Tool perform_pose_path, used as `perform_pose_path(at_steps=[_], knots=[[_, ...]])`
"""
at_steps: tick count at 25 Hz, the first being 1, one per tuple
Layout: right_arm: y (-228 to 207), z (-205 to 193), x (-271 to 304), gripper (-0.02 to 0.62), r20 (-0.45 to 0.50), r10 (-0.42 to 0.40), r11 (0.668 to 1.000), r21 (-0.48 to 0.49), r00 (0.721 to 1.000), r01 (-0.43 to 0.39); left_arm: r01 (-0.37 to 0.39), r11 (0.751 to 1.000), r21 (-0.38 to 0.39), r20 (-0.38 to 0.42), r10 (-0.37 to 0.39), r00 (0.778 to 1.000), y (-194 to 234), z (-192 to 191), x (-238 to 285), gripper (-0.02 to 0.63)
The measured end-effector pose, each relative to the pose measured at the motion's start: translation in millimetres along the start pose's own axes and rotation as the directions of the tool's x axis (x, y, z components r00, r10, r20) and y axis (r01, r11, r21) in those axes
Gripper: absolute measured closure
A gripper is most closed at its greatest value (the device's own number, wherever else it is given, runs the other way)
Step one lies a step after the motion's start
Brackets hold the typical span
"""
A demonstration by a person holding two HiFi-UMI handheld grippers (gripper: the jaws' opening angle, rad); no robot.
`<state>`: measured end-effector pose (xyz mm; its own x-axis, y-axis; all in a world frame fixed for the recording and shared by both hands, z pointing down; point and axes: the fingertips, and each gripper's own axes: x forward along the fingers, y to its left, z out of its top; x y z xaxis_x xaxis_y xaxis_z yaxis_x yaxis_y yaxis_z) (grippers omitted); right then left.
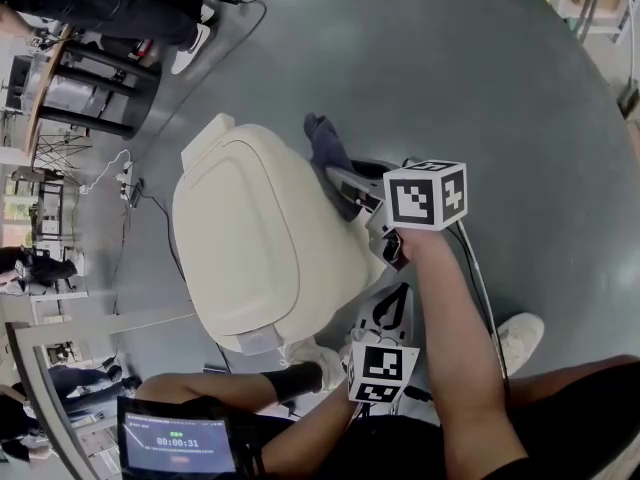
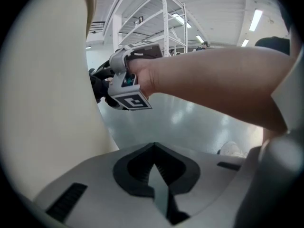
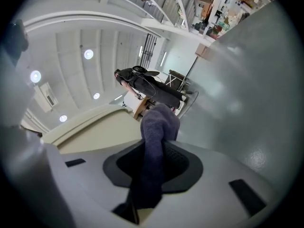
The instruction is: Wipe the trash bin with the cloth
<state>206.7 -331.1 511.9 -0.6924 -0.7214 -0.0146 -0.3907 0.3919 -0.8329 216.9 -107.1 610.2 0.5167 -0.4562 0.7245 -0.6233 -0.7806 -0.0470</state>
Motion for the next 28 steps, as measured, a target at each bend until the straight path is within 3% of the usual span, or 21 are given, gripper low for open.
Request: perform_pose_path(at_steps=[6,11,16,21,28], knots=[[-34,-27,-8,0.505,-0.048,-0.06,0.996,0.061,0.997,0.063,0.048,0.999,0.013,-0.01,-0.048,0.999,-18,2,1,0.609],[-59,-44,-12,0.505,-0.062,-0.094,0.986,0.131,0.994,0.102,0.1,0.994,-0.038,-0.03,-0.101,0.994,-31,-3,3,0.609],[-95,-76,-19,0.505,-0.153,-0.175,0.975,0.109,0.973,0.193,0.107,0.993,-0.05,-0.032,-0.108,0.994,-31,-2,7,0.609],[-125,-100,-17,0.505,-0.139,-0.182,0.951,0.226,0.973,0.211,0.117,0.992,-0.054,-0.038,-0.119,0.992,-23,-5,8,0.609],[-114,-82,-19,0.505,-0.103,-0.185,0.965,0.166,0.977,0.201,0.125,0.991,-0.045,-0.019,-0.126,0.992,-12,0,2,0.609]])
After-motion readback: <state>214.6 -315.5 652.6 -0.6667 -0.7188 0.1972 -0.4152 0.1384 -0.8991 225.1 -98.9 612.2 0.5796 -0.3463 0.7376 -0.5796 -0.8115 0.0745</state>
